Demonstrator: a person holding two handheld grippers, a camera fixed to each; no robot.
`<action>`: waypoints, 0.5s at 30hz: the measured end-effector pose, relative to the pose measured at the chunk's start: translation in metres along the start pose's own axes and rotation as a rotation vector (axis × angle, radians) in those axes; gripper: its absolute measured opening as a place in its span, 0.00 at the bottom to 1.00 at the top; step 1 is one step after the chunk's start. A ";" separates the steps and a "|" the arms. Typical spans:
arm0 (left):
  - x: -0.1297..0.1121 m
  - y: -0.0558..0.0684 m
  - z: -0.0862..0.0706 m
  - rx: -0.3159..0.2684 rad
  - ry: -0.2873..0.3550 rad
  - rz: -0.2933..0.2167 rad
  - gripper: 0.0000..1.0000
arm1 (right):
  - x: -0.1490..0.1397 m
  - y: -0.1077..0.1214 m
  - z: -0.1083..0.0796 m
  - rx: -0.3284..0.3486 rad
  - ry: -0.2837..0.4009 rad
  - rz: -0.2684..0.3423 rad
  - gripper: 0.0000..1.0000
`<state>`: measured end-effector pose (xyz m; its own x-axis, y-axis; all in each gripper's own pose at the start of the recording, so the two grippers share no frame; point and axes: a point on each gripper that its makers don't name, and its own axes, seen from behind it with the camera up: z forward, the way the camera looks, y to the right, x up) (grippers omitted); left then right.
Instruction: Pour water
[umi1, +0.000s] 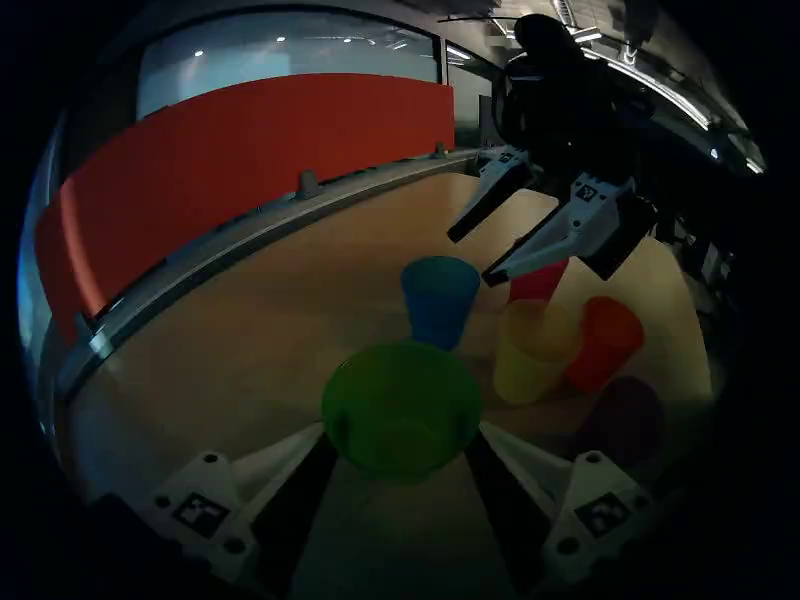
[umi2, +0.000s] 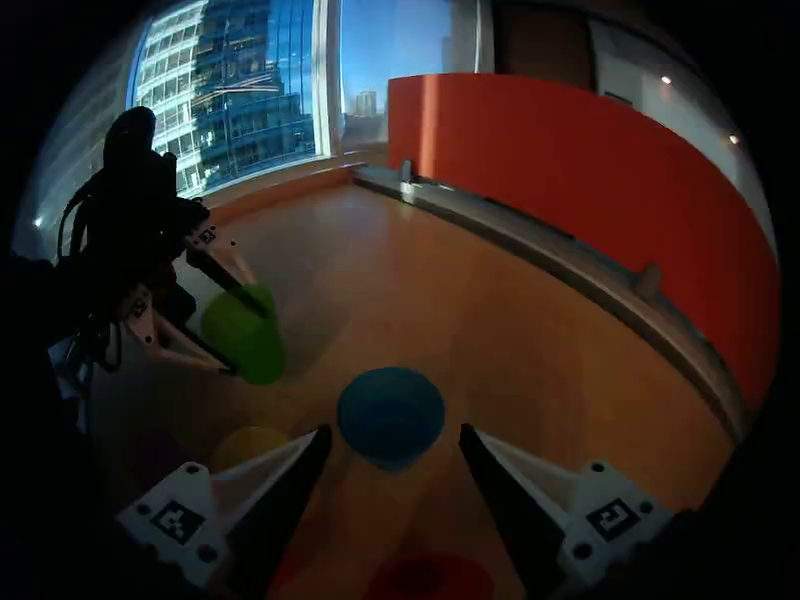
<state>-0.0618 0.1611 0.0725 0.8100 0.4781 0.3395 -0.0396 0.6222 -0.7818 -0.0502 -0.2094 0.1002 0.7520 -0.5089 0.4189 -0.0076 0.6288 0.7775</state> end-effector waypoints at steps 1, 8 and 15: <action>0.000 0.000 -0.001 0.001 0.000 0.000 0.83 | -0.001 0.000 0.001 0.000 -0.003 0.000 0.99; 0.001 -0.003 -0.003 0.009 0.003 -0.001 0.83 | -0.005 -0.002 0.008 -0.002 -0.019 0.000 0.99; 0.003 -0.006 -0.005 0.015 0.006 -0.003 0.83 | -0.009 0.000 0.015 -0.009 -0.031 0.010 0.99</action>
<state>-0.0567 0.1558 0.0756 0.8137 0.4726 0.3385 -0.0459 0.6327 -0.7731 -0.0667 -0.2137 0.1035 0.7309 -0.5207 0.4412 -0.0090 0.6390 0.7692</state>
